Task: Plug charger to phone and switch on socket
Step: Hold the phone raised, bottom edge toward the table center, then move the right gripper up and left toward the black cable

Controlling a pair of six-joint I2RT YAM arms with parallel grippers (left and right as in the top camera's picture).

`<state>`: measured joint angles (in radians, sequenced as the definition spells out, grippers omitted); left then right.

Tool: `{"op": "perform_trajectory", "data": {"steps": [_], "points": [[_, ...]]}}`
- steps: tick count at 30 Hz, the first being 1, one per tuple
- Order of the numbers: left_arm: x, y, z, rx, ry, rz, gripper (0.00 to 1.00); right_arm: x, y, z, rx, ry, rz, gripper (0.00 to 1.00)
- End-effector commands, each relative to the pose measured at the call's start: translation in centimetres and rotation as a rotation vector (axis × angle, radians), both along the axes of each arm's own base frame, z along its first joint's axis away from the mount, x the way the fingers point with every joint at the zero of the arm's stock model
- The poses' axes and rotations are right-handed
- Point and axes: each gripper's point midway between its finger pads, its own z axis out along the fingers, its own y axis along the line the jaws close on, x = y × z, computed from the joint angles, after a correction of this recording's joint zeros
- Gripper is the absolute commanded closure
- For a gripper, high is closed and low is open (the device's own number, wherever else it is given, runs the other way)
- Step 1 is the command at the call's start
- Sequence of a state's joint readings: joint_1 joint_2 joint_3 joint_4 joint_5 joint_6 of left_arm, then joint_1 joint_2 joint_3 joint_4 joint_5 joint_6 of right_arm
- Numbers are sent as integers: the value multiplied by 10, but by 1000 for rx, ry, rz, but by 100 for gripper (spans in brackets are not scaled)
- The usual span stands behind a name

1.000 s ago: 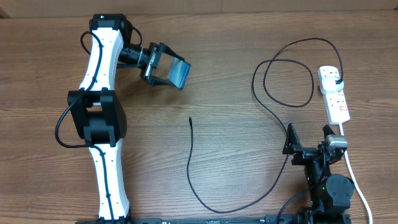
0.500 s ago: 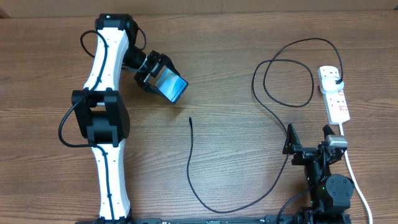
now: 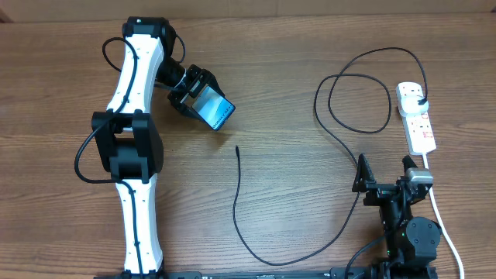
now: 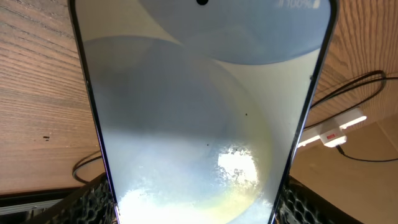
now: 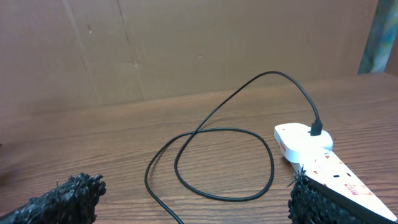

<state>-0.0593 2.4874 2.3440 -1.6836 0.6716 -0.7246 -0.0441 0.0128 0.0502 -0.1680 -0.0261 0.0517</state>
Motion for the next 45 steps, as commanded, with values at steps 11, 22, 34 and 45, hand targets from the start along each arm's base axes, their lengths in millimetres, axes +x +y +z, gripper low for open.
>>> {"op": "perform_trajectory", "data": {"steps": [11, 22, 34, 45], "points": [[3, -5, 6, -16, -33, -21, 96, -2, 25, 11, 41, -43, 144, 0], [3, -7, 8, -34, -32, -16, 96, -10, 25, 53, 130, -86, 139, 0], [4, -8, 9, -40, -31, -14, 96, 7, 23, 83, 149, 98, 119, 0], [4, -8, 9, -41, -35, -14, 96, 59, 44, 85, 284, 490, 202, 0]]}}
